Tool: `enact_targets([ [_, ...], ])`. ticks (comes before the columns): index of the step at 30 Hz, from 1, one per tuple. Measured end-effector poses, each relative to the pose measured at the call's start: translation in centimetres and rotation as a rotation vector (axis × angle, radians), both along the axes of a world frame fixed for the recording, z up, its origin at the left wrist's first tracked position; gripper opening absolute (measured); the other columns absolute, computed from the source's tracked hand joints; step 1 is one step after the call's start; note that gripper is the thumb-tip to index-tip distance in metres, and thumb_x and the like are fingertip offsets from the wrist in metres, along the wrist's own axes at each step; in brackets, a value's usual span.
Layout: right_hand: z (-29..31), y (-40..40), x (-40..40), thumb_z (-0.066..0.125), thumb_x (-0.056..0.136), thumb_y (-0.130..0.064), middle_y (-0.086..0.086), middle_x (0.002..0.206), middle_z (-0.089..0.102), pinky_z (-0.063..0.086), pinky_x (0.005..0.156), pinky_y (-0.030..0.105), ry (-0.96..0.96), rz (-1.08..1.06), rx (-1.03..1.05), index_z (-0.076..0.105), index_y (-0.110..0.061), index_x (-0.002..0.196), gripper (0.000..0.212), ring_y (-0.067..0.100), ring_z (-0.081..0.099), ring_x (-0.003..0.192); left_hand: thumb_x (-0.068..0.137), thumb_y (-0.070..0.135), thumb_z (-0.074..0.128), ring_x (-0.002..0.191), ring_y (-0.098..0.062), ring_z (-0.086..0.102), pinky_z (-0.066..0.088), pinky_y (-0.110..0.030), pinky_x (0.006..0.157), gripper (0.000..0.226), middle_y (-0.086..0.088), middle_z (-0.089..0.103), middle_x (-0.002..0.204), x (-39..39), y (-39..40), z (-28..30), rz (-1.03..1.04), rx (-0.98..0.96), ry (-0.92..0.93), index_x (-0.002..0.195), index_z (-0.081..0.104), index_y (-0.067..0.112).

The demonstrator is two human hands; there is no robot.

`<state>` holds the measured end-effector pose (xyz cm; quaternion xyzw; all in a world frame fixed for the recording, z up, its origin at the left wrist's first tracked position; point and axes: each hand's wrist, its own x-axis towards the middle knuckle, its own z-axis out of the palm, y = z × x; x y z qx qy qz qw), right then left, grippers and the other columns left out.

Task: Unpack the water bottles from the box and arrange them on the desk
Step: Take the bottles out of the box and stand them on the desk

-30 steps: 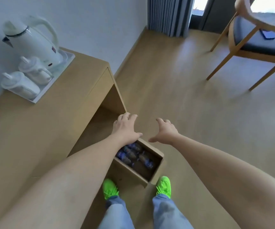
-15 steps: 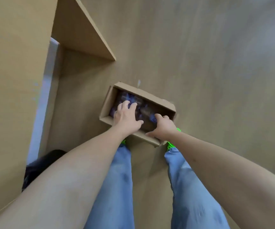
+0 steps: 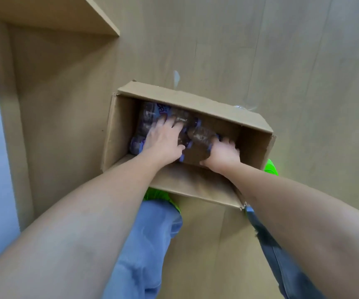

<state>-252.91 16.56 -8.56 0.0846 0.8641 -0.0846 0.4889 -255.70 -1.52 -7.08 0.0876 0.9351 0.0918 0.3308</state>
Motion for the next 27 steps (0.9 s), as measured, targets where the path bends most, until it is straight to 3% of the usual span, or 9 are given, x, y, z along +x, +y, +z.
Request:
enact_targets([
  [3,-3.1,0.5,0.2,0.08,0.065,-0.052,0.015,0.136,0.04,0.036,0.1,0.05,0.004,0.043,0.032,0.034,-0.021,0.142,0.095,0.037,0.038,0.125,0.076,0.038,0.071,0.137,-0.029,0.028,0.023,-0.044,0.116,0.071,-0.001,0.039,0.148,-0.8,0.3,-2.8,-0.131,-0.04,0.034,0.14,0.043,0.025],
  [8,-6.6,0.6,0.3,0.077,0.068,-0.043,0.014,0.135,0.042,0.033,0.1,0.05,0.063,0.064,0.036,0.032,-0.02,0.141,0.088,0.037,0.039,0.125,0.071,0.02,0.072,0.139,-0.032,0.026,0.013,-0.051,0.119,0.086,-0.002,0.031,0.154,-1.4,0.2,-5.1,-0.17,-0.139,0.004,0.148,0.034,0.021],
  [15,-9.1,0.3,-0.8,0.069,0.074,-0.031,0.017,0.135,0.043,0.035,0.099,0.051,0.016,0.057,0.026,0.032,-0.02,0.14,0.076,0.038,0.04,0.125,0.071,0.007,0.054,0.124,-0.041,0.035,0.027,-0.064,0.105,0.078,-0.012,0.036,0.142,-1.8,-0.9,-6.9,-0.374,-0.253,0.139,0.146,0.035,0.014],
  [21,-9.1,1.0,-1.5,0.078,0.067,-0.034,0.018,0.138,0.042,0.043,0.101,0.051,-0.11,-0.04,0.014,0.035,-0.021,0.14,0.086,0.04,0.039,0.127,0.078,0.007,0.038,0.122,-0.043,0.039,0.031,-0.073,0.097,0.061,-0.011,0.042,0.138,-2.0,-0.3,-6.5,-0.432,-0.335,0.108,0.137,0.049,0.011],
  [27,-8.4,0.9,-1.1,0.08,0.063,-0.033,0.018,0.137,0.044,0.048,0.097,0.051,-0.17,-0.084,0.025,0.032,-0.018,0.139,0.091,0.04,0.044,0.126,0.082,0.006,0.058,0.127,-0.046,0.032,0.03,-0.071,0.101,0.069,-0.013,0.033,0.144,-2.5,-0.1,-6.1,-0.441,-0.328,0.059,0.146,0.033,0.014],
])
